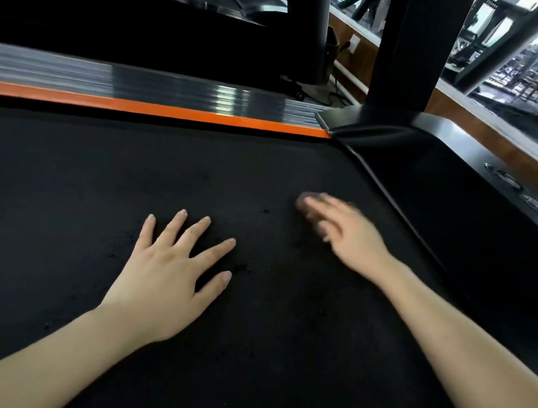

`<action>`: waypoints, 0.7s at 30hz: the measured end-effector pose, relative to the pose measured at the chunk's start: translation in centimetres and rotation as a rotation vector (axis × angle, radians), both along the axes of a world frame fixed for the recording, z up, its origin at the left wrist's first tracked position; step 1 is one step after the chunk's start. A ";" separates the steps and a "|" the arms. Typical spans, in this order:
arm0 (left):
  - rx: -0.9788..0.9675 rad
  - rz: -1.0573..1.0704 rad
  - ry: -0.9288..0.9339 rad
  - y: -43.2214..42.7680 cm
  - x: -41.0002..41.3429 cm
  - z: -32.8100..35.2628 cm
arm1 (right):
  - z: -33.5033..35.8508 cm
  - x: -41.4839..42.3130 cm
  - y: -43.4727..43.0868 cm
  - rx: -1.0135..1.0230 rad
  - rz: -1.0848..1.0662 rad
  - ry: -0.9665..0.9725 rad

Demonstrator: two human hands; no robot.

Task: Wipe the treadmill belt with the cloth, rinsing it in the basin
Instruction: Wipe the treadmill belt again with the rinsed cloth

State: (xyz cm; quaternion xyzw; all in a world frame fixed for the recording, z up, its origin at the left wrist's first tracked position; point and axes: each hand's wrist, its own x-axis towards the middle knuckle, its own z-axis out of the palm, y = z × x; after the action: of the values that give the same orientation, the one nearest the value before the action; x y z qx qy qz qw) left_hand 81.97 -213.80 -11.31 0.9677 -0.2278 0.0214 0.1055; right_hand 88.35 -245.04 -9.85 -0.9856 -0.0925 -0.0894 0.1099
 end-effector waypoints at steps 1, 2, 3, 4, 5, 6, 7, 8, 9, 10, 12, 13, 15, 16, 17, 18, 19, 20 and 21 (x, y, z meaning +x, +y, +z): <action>-0.005 0.003 -0.007 0.0 0.0 0.0 | 0.1 1.1 -2.3 0.012 -0.114 -0.026; -0.003 0.007 -0.010 0.0 0.1 0.0 | 0.3 1.8 -4.3 0.010 -0.220 -0.035; 0.003 0.009 -0.015 0.0 0.2 -0.1 | 0.3 2.0 -5.6 -0.005 -0.294 -0.028; 0.009 0.010 -0.016 0.0 0.2 -0.1 | 0.3 1.8 -6.2 -0.024 -0.321 -0.010; 0.009 0.013 -0.021 0.0 0.1 -0.1 | 0.1 1.1 -6.4 -0.032 -0.312 -0.001; 0.013 0.014 -0.021 0.0 0.2 -0.1 | 0.1 0.0 -6.2 -0.030 -0.286 0.004; 0.021 0.013 -0.016 0.0 0.2 0.0 | 0.4 -1.7 -6.0 -0.024 -0.255 0.006; 0.027 0.014 -0.014 0.0 0.2 0.0 | 0.7 -3.9 -5.9 -0.020 -0.232 0.018; 0.035 0.018 -0.015 0.0 0.2 0.0 | 0.8 -6.4 -6.2 -0.020 -0.218 0.039; 0.050 0.021 -0.019 -0.1 0.2 0.1 | 0.9 -9.2 -6.5 -0.020 -0.210 0.063; 0.088 0.023 -0.025 -0.2 0.1 0.0 | 1.1 -13.9 -7.1 -0.009 -0.197 0.083; 0.099 0.028 -0.026 -0.3 0.1 0.0 | 1.1 -15.0 -7.4 -0.006 -0.192 0.090; 0.111 0.037 -0.026 -0.6 -0.2 0.1 | 1.2 -14.5 -7.4 -0.039 -0.188 0.116; 0.121 0.041 -0.027 -0.7 -0.2 0.1 | 1.3 -13.1 -7.3 -0.065 -0.199 0.112; 0.134 0.042 -0.026 -0.7 -0.3 0.1 | 1.4 -12.0 -6.9 -0.080 -0.231 0.106; 0.139 0.045 -0.025 -0.7 -0.3 0.1 | 1.3 -11.0 -6.4 -0.088 -0.284 0.092; 0.131 0.048 -0.017 -0.7 -0.3 0.3 | 1.2 -10.6 -6.0 -0.089 -0.334 0.078; 0.120 0.047 -0.001 -0.7 -0.4 0.5 | 1.1 -11.2 -5.5 -0.077 -0.356 0.074; 0.118 0.043 0.009 -0.7 -0.5 0.7 | 0.9 -12.4 -5.0 -0.062 -0.341 0.076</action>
State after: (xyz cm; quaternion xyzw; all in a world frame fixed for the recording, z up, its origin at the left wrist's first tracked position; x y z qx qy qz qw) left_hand 81.49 -214.49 -10.59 0.9771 -0.2071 0.0061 0.0488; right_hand 75.91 -250.06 -8.94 -0.9926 0.0773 -0.0663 0.0660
